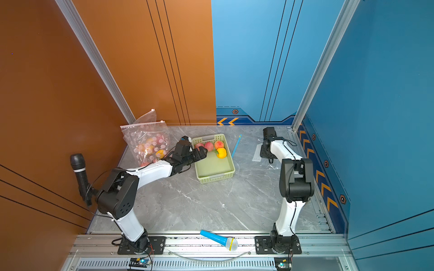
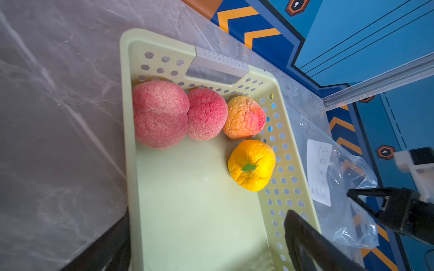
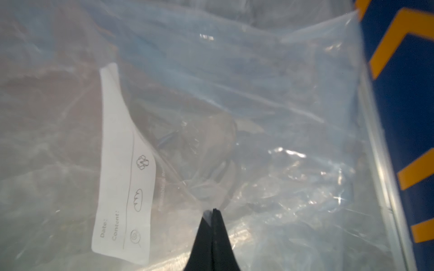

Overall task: Place the peach in a zip-top bag and seal the zipper
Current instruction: Move the basket to the center of the board.

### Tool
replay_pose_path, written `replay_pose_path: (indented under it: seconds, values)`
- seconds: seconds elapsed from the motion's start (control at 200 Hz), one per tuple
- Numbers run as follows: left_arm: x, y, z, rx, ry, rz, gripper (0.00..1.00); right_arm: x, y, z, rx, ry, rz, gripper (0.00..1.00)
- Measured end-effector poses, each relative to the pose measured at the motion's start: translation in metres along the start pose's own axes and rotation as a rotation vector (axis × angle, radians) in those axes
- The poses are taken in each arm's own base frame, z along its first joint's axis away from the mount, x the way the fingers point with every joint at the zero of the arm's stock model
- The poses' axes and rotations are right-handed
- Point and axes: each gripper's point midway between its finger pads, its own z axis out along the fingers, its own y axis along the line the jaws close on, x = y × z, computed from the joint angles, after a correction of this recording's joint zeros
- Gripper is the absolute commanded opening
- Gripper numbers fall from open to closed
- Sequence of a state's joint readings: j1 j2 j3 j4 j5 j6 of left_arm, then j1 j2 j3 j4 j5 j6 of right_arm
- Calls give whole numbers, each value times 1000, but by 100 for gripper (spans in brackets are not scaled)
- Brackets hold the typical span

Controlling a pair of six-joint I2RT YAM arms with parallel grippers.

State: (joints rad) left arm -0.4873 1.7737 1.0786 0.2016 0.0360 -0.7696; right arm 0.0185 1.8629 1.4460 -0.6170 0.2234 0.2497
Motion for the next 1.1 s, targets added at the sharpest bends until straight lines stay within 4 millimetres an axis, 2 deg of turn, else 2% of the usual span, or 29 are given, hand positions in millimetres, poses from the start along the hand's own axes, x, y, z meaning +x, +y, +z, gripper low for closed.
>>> replay_pose_path:
  seconds: [0.105, 0.22, 0.34, 0.466, 0.646, 0.831, 0.986, 1.101]
  values:
    - [-2, -14, 8, 38, -1, -7, 98, -35, -10, -52, 15, -138, 10, 0]
    - [-8, -25, 13, 66, -12, -7, 98, -60, -15, -109, 39, -269, -6, 0]
    - [-22, -39, 10, 100, -41, -5, 98, -73, -8, -160, 62, -370, -62, 0]
    - [-37, -46, -2, 128, -77, -4, 98, -76, 14, -207, 83, -459, -168, 0]
    - [-63, -49, -52, 169, -173, 46, 98, -68, 53, -272, 53, -581, -319, 0]
    - [-78, -50, -110, 246, -294, 241, 98, -50, 83, -336, -96, -697, -432, 0]
    - [-87, -77, -162, 343, -375, 496, 98, -25, 98, -379, -301, -780, -520, 0]
    - [-94, -107, -205, 406, -423, 675, 98, -7, 109, -396, -420, -822, -591, 0]
